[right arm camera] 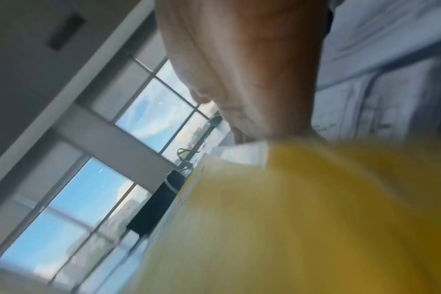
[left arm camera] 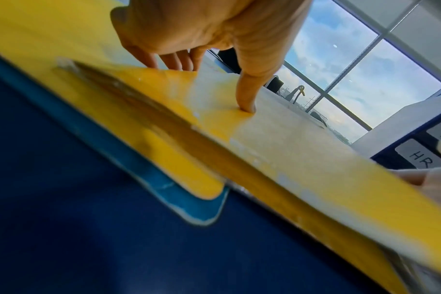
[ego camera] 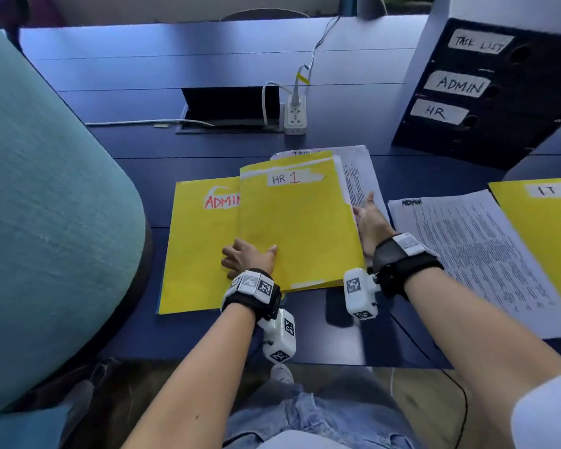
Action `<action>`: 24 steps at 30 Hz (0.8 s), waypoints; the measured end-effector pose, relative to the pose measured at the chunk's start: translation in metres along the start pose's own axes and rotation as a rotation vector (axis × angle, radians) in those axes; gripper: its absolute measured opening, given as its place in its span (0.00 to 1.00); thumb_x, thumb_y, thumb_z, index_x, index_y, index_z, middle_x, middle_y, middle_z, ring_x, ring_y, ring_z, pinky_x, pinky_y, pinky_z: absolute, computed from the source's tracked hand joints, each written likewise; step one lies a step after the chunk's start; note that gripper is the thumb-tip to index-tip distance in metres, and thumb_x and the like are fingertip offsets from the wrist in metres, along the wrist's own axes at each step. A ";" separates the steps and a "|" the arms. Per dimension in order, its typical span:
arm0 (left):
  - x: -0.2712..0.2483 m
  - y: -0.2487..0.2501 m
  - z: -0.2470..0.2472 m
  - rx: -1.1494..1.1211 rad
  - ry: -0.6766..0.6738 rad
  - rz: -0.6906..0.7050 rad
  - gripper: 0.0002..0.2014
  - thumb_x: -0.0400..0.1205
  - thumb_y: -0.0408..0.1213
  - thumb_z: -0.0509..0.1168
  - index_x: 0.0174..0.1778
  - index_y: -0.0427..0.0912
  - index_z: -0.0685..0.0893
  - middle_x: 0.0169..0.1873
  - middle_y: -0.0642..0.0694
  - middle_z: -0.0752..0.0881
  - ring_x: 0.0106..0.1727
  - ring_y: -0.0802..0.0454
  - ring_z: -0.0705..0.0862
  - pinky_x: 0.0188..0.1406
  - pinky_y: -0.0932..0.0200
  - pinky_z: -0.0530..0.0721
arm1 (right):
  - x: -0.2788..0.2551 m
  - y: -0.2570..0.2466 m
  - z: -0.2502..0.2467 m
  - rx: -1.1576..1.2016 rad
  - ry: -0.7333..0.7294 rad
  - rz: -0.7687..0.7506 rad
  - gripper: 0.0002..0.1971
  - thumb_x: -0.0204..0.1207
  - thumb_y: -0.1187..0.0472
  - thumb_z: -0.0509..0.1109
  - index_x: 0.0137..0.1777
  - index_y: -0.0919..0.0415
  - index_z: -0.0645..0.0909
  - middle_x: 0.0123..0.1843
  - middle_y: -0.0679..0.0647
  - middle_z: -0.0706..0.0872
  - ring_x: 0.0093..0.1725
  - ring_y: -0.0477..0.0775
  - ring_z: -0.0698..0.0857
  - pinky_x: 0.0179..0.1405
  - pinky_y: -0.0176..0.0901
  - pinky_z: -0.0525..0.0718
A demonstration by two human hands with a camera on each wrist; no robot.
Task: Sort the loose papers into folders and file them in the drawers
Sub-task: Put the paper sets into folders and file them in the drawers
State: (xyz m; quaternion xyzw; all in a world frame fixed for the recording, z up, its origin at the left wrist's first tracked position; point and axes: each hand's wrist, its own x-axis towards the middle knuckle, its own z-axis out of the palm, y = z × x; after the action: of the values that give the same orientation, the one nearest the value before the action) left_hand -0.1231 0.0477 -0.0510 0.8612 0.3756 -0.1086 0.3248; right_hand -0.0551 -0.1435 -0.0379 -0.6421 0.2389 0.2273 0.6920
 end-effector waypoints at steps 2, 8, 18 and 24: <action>0.004 0.004 -0.002 -0.012 -0.018 -0.038 0.39 0.74 0.50 0.72 0.71 0.32 0.61 0.72 0.35 0.59 0.73 0.36 0.60 0.70 0.45 0.65 | -0.001 -0.004 -0.001 -0.107 0.020 0.047 0.24 0.85 0.43 0.46 0.43 0.59 0.77 0.34 0.53 0.82 0.34 0.50 0.79 0.30 0.38 0.77; 0.037 0.010 -0.016 -0.207 -0.185 -0.049 0.42 0.74 0.42 0.74 0.76 0.31 0.59 0.74 0.33 0.66 0.75 0.38 0.67 0.72 0.49 0.68 | 0.004 0.011 0.002 -0.895 0.104 0.043 0.27 0.82 0.63 0.55 0.81 0.58 0.56 0.79 0.68 0.56 0.77 0.67 0.59 0.76 0.52 0.61; 0.038 -0.005 -0.021 -0.439 -0.315 0.090 0.34 0.80 0.27 0.66 0.80 0.35 0.57 0.76 0.37 0.68 0.73 0.40 0.72 0.74 0.48 0.70 | 0.003 0.000 -0.011 -0.585 0.215 -0.032 0.18 0.85 0.66 0.54 0.69 0.77 0.71 0.71 0.68 0.75 0.68 0.62 0.75 0.62 0.47 0.71; 0.044 0.003 -0.026 -0.209 -0.349 0.021 0.31 0.74 0.33 0.74 0.71 0.33 0.71 0.68 0.38 0.77 0.68 0.40 0.77 0.66 0.52 0.75 | 0.009 -0.005 -0.022 -0.595 0.274 0.036 0.19 0.84 0.66 0.54 0.72 0.71 0.72 0.71 0.64 0.76 0.70 0.61 0.75 0.65 0.46 0.75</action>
State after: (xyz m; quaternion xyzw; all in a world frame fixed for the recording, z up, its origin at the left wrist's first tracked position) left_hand -0.0922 0.0879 -0.0488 0.7947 0.3141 -0.2132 0.4736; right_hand -0.0456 -0.1656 -0.0407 -0.8366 0.2641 0.2109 0.4312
